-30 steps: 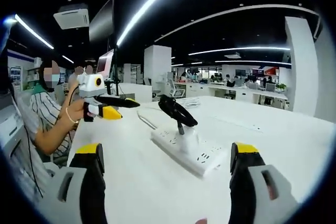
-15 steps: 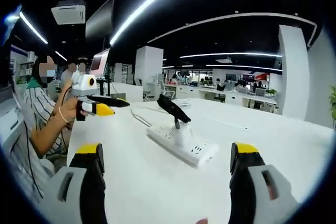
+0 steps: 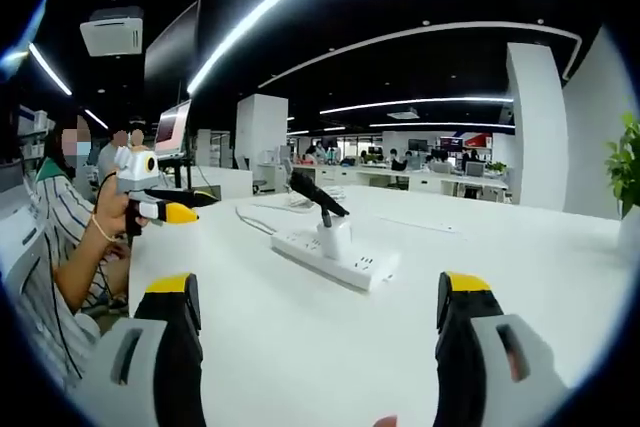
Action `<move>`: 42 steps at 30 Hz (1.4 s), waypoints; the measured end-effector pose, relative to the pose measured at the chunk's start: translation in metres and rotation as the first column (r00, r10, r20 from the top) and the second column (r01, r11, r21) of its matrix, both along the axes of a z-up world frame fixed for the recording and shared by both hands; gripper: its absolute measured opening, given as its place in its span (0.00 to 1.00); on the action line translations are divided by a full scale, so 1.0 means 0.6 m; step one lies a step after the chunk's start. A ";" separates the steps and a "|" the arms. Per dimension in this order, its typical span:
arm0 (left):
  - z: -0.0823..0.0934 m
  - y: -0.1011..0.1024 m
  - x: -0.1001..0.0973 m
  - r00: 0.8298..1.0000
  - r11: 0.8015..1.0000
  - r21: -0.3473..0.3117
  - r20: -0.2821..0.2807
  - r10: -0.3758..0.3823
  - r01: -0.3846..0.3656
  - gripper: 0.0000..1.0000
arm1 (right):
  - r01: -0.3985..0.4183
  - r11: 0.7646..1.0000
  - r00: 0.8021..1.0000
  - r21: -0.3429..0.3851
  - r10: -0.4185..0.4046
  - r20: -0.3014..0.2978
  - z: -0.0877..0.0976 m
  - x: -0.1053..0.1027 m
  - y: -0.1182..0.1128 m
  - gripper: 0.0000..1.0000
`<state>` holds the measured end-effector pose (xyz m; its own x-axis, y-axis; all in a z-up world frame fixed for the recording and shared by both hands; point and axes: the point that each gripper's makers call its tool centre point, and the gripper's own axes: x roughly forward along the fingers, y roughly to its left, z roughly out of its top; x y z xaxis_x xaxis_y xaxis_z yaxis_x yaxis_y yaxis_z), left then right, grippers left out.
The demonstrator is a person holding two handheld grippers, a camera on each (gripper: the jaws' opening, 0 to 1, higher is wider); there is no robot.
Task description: Straighten the power strip on the desk, plug the charger into it
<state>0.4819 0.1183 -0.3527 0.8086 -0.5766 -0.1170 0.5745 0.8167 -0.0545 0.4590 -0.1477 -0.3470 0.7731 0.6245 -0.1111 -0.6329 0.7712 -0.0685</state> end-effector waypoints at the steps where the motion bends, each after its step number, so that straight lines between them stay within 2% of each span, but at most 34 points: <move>1: 0.000 0.002 -0.004 1.000 1.000 -0.011 0.002 0.000 0.000 0.66 | 0.005 1.000 1.000 -0.007 -0.005 -0.001 -0.003 -0.002 -0.002 0.98; 7: 0.000 0.016 -0.016 1.000 0.999 -0.048 0.009 0.026 -0.025 0.66 | 0.031 0.999 0.999 -0.026 -0.032 -0.026 -0.026 -0.014 -0.019 0.98; 12: -0.015 0.028 -0.015 0.999 0.997 -0.058 -0.014 0.049 -0.050 0.66 | 0.042 0.998 0.998 -0.036 -0.043 -0.046 -0.039 -0.027 -0.026 0.98; 19: -0.030 0.040 -0.016 0.997 0.996 -0.067 -0.035 0.063 -0.065 0.65 | 0.063 0.997 0.997 -0.034 -0.065 -0.052 -0.044 -0.040 -0.037 0.98; 26: -0.040 0.053 -0.021 0.996 0.994 -0.071 -0.047 0.082 -0.085 0.65 | 0.100 0.995 0.993 -0.002 -0.100 -0.064 -0.054 -0.055 -0.047 0.98; 35: -0.053 0.074 -0.039 0.992 0.991 -0.070 -0.061 0.114 -0.118 0.65 | 0.132 0.991 0.988 0.021 -0.130 -0.081 -0.068 -0.068 -0.054 0.98; 39: -0.057 0.078 -0.048 0.991 0.990 -0.060 -0.052 0.126 -0.129 0.65 | 0.159 0.987 0.983 0.011 -0.158 -0.089 -0.075 -0.074 -0.060 0.98; 42: -0.059 0.080 -0.056 0.991 0.989 -0.077 -0.055 0.121 -0.126 0.65 | 0.184 0.983 0.980 0.004 -0.183 -0.077 -0.076 -0.085 -0.067 1.00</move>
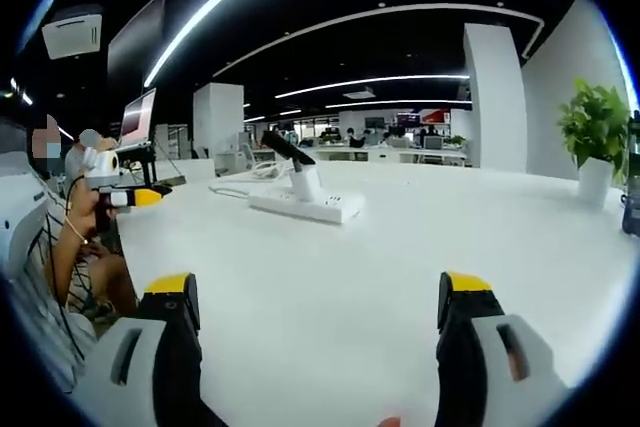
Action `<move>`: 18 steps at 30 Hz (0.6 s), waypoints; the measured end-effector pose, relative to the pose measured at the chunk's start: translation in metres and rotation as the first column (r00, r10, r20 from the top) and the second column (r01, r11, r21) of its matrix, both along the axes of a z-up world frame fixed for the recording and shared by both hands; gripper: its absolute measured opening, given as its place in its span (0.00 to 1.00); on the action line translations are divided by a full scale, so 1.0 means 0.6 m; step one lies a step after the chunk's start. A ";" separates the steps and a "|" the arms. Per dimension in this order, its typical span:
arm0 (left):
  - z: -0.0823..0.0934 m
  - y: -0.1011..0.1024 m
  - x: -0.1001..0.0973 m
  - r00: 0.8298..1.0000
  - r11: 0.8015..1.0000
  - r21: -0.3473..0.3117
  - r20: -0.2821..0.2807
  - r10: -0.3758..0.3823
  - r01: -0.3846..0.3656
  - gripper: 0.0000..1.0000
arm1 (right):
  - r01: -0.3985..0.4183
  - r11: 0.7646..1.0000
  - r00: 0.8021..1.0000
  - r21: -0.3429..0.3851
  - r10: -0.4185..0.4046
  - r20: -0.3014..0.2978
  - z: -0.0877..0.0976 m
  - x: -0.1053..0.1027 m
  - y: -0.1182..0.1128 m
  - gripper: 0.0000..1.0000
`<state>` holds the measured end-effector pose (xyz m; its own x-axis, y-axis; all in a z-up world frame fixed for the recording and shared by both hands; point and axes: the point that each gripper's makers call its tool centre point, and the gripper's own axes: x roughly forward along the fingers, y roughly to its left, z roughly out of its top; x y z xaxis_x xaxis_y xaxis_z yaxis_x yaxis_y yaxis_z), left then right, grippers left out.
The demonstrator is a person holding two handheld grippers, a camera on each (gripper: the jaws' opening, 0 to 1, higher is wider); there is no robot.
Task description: Straighten the power strip on the desk, plug the charger into it
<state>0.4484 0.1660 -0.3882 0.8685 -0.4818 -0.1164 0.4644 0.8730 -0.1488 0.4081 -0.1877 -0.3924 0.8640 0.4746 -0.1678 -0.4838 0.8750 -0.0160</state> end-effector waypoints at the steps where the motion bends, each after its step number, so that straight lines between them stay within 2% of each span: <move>1: -0.001 0.000 -0.003 1.000 1.000 -0.002 0.000 -0.002 0.002 0.65 | 0.006 1.000 1.000 0.002 -0.006 0.002 0.000 -0.003 -0.003 1.00; 9: -0.005 0.003 -0.023 1.000 1.000 0.003 -0.002 0.007 -0.007 0.65 | 0.067 0.997 0.998 0.026 -0.067 -0.008 -0.007 -0.027 -0.023 1.00; 18: -0.008 0.001 -0.039 1.000 1.000 0.006 -0.004 0.010 -0.010 0.65 | 0.074 0.997 0.997 0.020 -0.074 -0.024 -0.014 -0.039 -0.030 1.00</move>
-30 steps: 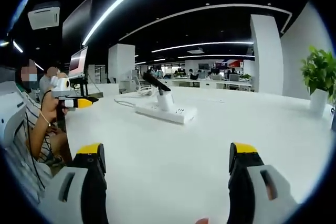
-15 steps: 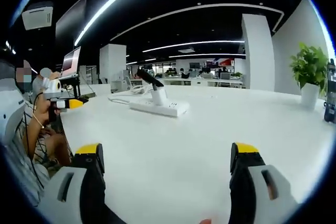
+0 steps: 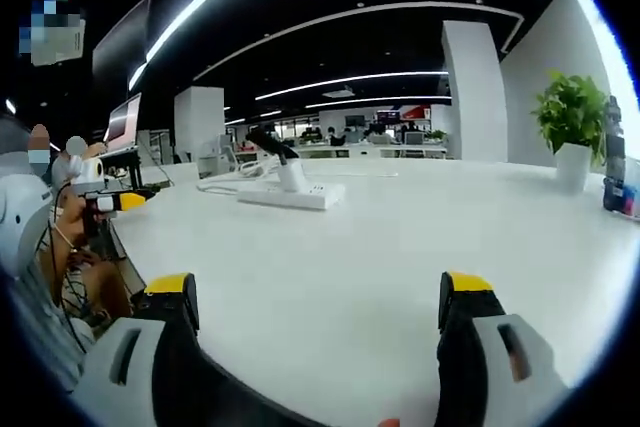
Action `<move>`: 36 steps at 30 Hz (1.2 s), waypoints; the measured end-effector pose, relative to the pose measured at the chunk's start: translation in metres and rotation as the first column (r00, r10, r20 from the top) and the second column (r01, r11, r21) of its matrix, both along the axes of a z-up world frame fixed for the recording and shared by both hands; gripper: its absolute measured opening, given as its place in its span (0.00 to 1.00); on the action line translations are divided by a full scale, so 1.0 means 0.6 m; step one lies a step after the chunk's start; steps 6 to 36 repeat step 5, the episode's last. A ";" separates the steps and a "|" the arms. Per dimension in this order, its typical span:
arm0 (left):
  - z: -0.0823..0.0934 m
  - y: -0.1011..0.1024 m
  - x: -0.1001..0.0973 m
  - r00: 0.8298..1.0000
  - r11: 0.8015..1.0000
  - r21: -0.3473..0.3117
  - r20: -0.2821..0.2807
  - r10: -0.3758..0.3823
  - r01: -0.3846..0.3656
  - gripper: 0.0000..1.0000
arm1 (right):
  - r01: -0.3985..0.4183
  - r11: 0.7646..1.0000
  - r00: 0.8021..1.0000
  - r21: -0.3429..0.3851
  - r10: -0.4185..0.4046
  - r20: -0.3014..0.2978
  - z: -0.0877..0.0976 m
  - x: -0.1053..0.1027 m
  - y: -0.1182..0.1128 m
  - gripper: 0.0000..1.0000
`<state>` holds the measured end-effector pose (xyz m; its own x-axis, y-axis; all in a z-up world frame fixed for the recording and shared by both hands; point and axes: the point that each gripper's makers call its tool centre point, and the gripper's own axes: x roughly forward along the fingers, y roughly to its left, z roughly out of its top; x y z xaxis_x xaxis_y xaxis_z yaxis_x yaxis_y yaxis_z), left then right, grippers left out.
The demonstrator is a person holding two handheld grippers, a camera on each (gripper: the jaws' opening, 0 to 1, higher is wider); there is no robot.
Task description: Straighten the power strip on the desk, plug the charger into it
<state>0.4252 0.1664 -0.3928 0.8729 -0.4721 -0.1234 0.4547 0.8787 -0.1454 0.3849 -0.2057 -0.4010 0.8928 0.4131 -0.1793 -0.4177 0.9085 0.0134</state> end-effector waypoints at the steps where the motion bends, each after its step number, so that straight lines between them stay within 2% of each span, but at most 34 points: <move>1: -0.001 0.000 -0.001 1.000 1.000 0.001 -0.001 0.001 -0.001 0.65 | 0.002 1.000 1.000 0.000 -0.002 -0.001 0.000 -0.001 -0.001 1.00; 36: -0.003 -0.002 -0.005 1.000 1.000 0.005 -0.005 0.001 -0.001 0.65 | 0.008 1.000 1.000 0.010 -0.008 0.008 0.007 -0.002 -0.004 1.00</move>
